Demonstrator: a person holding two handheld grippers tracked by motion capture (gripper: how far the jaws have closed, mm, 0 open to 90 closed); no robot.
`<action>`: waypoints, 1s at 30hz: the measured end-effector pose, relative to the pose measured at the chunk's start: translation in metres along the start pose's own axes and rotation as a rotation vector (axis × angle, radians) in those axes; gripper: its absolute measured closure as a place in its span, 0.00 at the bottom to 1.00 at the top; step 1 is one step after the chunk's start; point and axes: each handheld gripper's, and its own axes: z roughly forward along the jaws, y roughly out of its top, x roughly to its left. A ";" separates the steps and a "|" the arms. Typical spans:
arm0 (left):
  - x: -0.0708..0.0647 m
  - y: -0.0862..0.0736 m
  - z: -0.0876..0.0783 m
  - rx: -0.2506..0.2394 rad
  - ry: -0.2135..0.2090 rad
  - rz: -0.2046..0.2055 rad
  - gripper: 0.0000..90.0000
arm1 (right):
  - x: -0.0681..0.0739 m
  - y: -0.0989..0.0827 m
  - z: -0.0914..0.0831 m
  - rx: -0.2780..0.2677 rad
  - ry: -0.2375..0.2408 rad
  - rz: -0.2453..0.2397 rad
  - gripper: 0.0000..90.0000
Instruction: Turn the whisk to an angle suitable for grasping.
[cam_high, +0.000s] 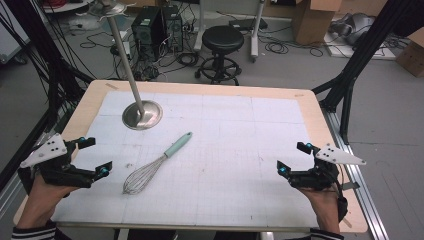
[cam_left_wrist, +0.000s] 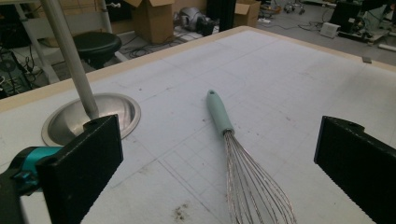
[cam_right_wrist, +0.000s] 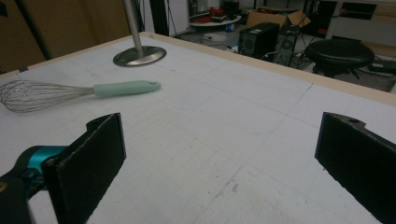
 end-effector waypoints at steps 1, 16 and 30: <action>0.000 0.000 0.000 0.001 -0.002 0.002 0.02 | 0.000 0.000 0.000 0.001 0.000 0.000 0.01; 0.001 -0.004 -0.004 0.006 0.013 -0.008 0.02 | -0.002 0.004 0.007 0.014 0.001 -0.009 0.01; -0.004 0.003 0.022 0.096 -0.013 0.003 0.02 | -0.003 0.001 -0.001 0.011 -0.015 0.000 0.01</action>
